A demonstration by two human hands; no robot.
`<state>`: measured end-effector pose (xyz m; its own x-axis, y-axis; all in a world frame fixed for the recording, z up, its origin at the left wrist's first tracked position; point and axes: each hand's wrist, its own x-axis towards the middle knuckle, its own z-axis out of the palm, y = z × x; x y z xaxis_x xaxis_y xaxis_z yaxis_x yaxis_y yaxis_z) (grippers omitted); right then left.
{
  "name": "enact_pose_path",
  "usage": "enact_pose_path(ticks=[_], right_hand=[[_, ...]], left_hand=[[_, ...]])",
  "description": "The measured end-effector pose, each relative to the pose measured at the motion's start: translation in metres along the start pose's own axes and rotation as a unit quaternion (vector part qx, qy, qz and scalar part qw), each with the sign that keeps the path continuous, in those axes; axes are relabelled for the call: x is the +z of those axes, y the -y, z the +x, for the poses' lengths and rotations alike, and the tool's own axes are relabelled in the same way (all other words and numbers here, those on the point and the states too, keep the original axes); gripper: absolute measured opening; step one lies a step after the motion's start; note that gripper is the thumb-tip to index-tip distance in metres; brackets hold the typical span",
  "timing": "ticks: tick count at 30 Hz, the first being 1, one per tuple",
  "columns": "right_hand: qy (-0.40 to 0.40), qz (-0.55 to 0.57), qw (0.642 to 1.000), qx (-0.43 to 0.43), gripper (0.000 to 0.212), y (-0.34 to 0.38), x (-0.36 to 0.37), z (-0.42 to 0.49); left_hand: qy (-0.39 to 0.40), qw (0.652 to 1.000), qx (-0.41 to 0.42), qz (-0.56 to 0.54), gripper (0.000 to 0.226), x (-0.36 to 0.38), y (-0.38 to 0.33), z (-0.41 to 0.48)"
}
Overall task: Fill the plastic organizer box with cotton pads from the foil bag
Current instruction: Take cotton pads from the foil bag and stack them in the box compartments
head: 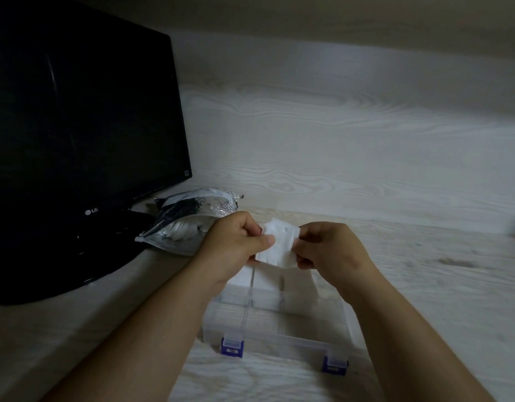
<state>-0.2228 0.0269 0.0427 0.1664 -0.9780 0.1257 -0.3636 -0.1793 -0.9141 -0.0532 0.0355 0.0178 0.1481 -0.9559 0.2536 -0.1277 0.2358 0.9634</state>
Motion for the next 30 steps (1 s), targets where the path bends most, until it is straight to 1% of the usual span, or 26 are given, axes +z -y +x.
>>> enact_pose_path(ticks=[4, 6, 9, 11, 14, 18, 20, 22, 24, 25, 28, 30], right_hand=[[-0.028, 0.068, 0.997, -0.003, 0.001, 0.001, -0.001, 0.001], [-0.033, 0.08, 0.996, -0.007, 0.006, 0.002, -0.001, 0.0], [-0.016, 0.09, 0.996, -0.01, 0.02, 0.006, -0.001, -0.002], [-0.014, 0.101, 0.995, -0.002, 0.024, 0.008, -0.001, -0.003], [-0.015, 0.08, 0.997, -0.014, 0.02, 0.009, 0.0, -0.004], [-0.045, 0.031, 0.998, -0.014, 0.016, 0.008, -0.005, -0.003], [-0.053, 0.008, 0.999, -0.005, 0.016, 0.007, -0.009, -0.002], [-0.052, -0.037, 0.998, -0.003, 0.015, 0.006, -0.013, -0.001], [-0.039, -0.096, 0.995, 0.0, 0.012, 0.005, -0.016, 0.0], [-0.029, -0.116, 0.993, 0.006, 0.012, 0.005, -0.016, 0.0], [0.001, -0.148, 0.988, 0.034, 0.012, 0.005, -0.017, 0.0], [0.025, -0.169, 0.984, 0.05, 0.007, 0.006, -0.019, 0.0]], left_hand=[[0.017, 0.996, -0.035, -0.079, 0.029, -0.002, 0.0, 0.001], [0.012, 0.995, -0.044, -0.094, 0.028, -0.002, -0.001, 0.001], [-0.001, 0.996, -0.039, -0.086, 0.026, 0.0, -0.001, 0.002], [-0.006, 0.996, -0.037, -0.079, 0.025, 0.0, -0.001, 0.002], [-0.002, 0.997, -0.032, -0.067, 0.023, 0.001, -0.002, 0.0], [0.028, 0.996, -0.029, -0.08, 0.015, 0.004, -0.007, -0.005], [0.032, 0.999, -0.011, -0.042, 0.014, 0.004, -0.008, -0.006], [0.031, 1.0, 0.0, 0.006, 0.021, 0.005, -0.006, -0.006], [0.032, 0.998, 0.016, 0.051, 0.028, 0.007, -0.002, -0.005], [0.035, 0.995, 0.033, 0.09, 0.029, 0.008, 0.0, -0.004], [0.062, 0.976, 0.064, 0.199, 0.021, 0.01, 0.004, -0.005], [0.084, 0.969, 0.067, 0.224, 0.017, 0.012, 0.004, -0.007]])
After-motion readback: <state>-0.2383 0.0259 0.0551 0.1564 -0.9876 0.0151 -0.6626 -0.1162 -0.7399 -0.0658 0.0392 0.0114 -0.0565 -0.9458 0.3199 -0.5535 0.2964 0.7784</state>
